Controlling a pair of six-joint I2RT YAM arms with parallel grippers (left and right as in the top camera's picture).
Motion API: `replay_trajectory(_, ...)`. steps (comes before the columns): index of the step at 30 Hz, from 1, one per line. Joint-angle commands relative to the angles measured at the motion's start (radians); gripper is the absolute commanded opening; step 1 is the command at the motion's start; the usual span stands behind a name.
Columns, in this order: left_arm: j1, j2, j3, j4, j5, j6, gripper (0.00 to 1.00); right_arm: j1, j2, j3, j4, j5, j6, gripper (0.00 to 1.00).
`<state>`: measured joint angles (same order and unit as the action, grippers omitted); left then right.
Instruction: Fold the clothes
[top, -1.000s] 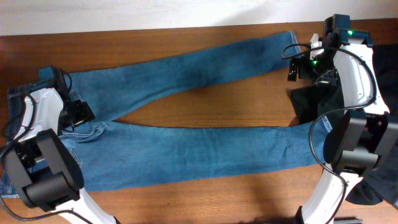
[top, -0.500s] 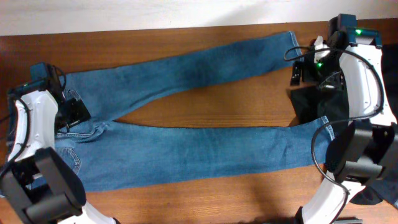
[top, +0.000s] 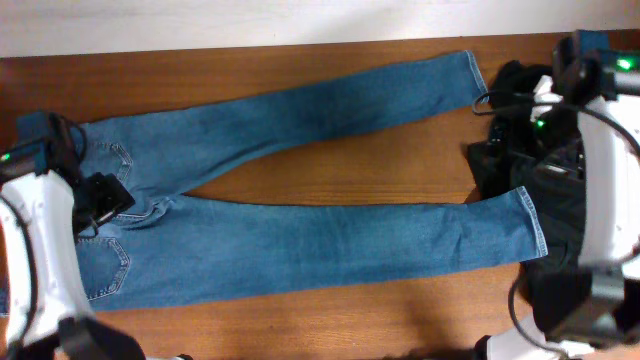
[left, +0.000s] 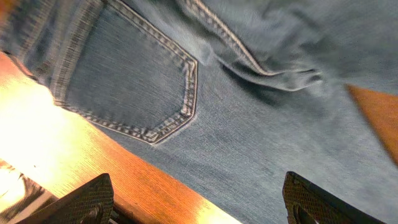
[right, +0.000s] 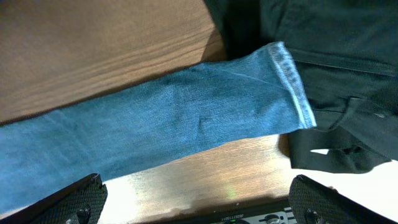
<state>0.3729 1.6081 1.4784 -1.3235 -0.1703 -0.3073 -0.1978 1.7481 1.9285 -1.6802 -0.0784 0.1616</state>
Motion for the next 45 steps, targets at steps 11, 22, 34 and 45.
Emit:
replay_trajectory(11,0.003,-0.145,-0.146,0.037,0.035,-0.03,0.87,-0.331,-0.244,-0.444,0.185,-0.053,0.062,0.99)
replay_trajectory(22,0.063,-0.151,-0.339,0.176,0.035,-0.071,0.87,-0.425,-0.261,-0.857,0.578,-0.061,0.093,0.99)
replay_trajectory(34,0.063,-0.151,-0.34,0.183,0.035,-0.07,0.87,-0.424,-0.214,-1.001,0.848,-0.016,0.102,0.89)
replay_trajectory(45,0.063,-0.151,-0.34,0.183,0.035,-0.07,0.87,-0.424,-0.2,-1.057,0.901,0.003,0.103,0.88)
